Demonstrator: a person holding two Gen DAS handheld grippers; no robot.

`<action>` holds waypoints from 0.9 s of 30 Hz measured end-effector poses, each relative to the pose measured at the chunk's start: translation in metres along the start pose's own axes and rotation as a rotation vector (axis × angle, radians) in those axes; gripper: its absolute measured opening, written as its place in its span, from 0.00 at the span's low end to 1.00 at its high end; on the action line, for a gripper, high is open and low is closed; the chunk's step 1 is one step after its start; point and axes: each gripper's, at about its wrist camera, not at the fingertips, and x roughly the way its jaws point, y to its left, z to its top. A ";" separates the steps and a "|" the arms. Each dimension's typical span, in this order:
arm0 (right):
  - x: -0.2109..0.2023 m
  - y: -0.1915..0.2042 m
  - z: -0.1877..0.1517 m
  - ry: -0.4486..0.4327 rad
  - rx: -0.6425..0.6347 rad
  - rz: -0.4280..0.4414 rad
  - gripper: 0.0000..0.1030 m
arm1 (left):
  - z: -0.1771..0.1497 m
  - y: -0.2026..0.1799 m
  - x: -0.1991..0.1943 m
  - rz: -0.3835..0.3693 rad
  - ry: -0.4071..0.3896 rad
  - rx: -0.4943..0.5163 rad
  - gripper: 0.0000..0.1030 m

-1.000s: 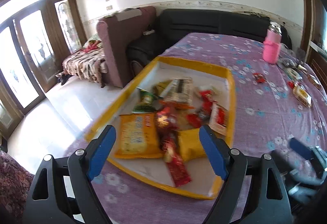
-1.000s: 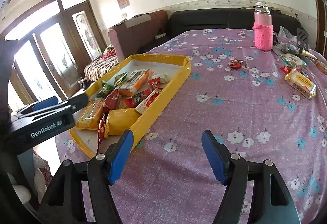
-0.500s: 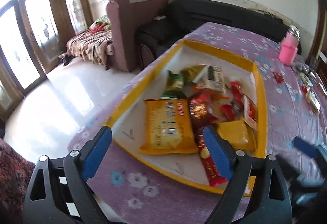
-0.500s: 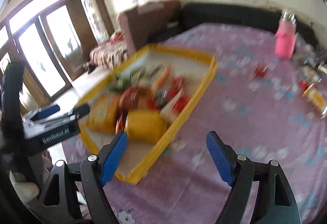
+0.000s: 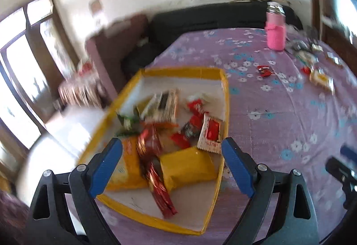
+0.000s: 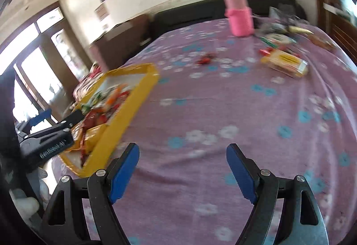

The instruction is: Organize snacks

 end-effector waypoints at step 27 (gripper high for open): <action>-0.033 -0.019 -0.007 -0.062 -0.003 0.015 0.81 | -0.017 -0.025 -0.060 -0.022 -0.131 -0.005 0.89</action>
